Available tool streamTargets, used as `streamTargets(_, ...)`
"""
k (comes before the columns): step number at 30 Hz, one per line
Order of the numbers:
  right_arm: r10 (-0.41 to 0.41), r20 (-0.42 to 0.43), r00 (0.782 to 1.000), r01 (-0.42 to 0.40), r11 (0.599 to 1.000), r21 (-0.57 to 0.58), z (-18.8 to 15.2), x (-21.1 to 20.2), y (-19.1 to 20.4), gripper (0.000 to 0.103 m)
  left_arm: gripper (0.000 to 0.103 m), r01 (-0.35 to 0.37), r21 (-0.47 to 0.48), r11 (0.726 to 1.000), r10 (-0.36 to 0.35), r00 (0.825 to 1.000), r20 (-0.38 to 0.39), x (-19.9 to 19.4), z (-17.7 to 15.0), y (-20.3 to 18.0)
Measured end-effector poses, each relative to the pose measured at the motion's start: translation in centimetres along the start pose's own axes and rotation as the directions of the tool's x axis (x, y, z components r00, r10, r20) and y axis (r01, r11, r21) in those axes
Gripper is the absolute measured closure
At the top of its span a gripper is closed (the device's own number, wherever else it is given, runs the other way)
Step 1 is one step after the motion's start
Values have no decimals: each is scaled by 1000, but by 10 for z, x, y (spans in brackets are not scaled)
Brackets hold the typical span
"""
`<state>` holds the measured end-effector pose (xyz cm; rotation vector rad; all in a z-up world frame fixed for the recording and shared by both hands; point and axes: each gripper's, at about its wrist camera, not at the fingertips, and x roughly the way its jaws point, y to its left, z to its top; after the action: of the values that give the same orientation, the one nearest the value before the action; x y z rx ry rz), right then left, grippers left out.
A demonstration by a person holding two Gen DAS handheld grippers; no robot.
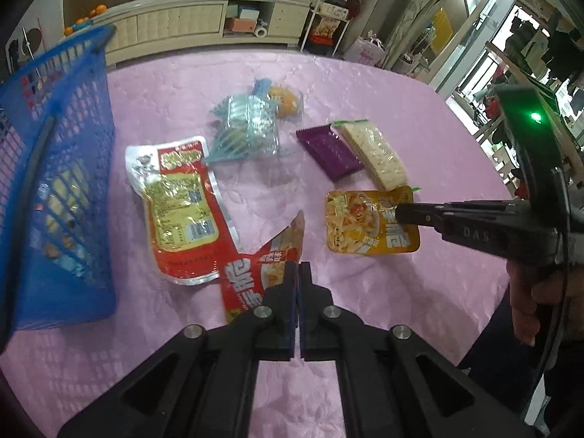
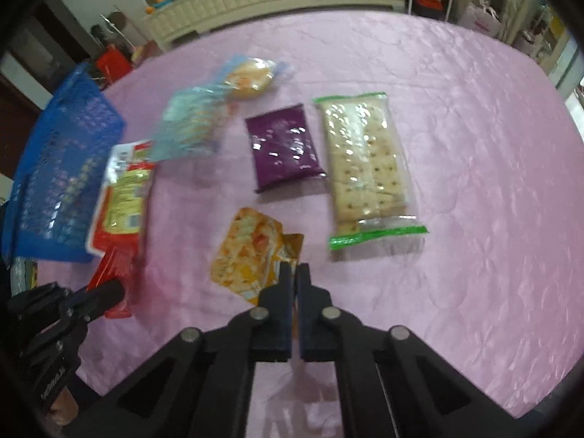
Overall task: Organize snacks
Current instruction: 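Grasp the red-and-white snack bag with the left tool while the right tool grasps the orange pouch, then carry both snacks over the blue basket and open both tools to drop them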
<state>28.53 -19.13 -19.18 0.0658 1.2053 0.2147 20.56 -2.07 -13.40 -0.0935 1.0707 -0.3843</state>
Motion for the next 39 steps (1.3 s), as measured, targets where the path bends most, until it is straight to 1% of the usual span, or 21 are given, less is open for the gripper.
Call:
streamTargets(1, 13, 25, 1000, -13, 1000, -15, -3, -8, 4, 101, 103, -1, 2, 1000, 1, 1000, 4, 1, 4, -4)
streamTargets(2, 22, 39, 999, -21, 1000, -21, -4, -13, 8, 101, 103, -5, 5, 1000, 5, 1000, 14, -6, 4, -5)
streamTargets(3, 24, 57, 998, -23, 999, -26, -9, -17, 23, 101, 103, -8, 7, 1000, 8, 1000, 22, -11, 5, -6)
streamTargets(5, 45, 84, 995, -41, 998, -45, -10, -31, 29, 101, 103, -21, 15, 1000, 20, 999, 49, -28, 6, -9)
streamTargets(7, 49, 116, 992, -41, 996, -74, -8, -46, 33, 101, 103, -42, 22, 999, 41, 997, 67, -41, 7, -12)
streamTargets(9, 65, 144, 987, -52, 994, -95, -5, -60, 39, 101, 103, -49, 25, 998, 46, 995, 87, -51, 8, -14)
streamTargets(13, 93, 179, 979, -72, 990, -120, 0, -80, 53, 101, 103, -54, 28, 998, 50, 988, 144, -86, 16, -17)
streamTargets(18, 125, 238, 963, -91, 985, -149, 9, -107, 74, 101, 103, -71, 30, 997, 64, 980, 188, -116, 25, -18)
streamTargets(21, 152, 266, 952, -104, 977, -186, 14, -127, 91, 101, 103, -98, 24, 995, 91, 972, 218, -137, 32, -10)
streamTargets(22, 160, 272, 949, -108, 975, -196, 15, -131, 95, 101, 103, -102, 22, 995, 95, 970, 224, -135, 32, -11)
streamTargets(24, 179, 289, 940, -117, 969, -220, 20, -140, 108, 101, 103, -108, 15, 994, 101, 965, 241, -149, 35, -4)
streamTargets(25, 187, 294, 937, -121, 966, -227, 23, -143, 113, 101, 103, -105, 12, 994, 98, 963, 253, -155, 36, 1)
streamTargets(28, 216, 306, 927, -139, 957, -254, 31, -150, 131, 101, 103, -132, -20, 991, 132, 952, 275, -171, 41, 22)
streamTargets(31, 246, 302, 921, -158, 945, -287, 37, -152, 151, 101, 103, -153, -46, 987, 160, 945, 284, -179, 43, 39)
streamTargets(35, 273, 271, 923, -184, 932, -312, 46, -136, 179, 101, 103, -194, -63, 979, 204, 941, 269, -179, 43, 66)
streamTargets(39, 290, 232, 928, -202, 918, -341, 51, -118, 205, 101, 103, -199, -99, 975, 218, 944, 247, -174, 41, 95)
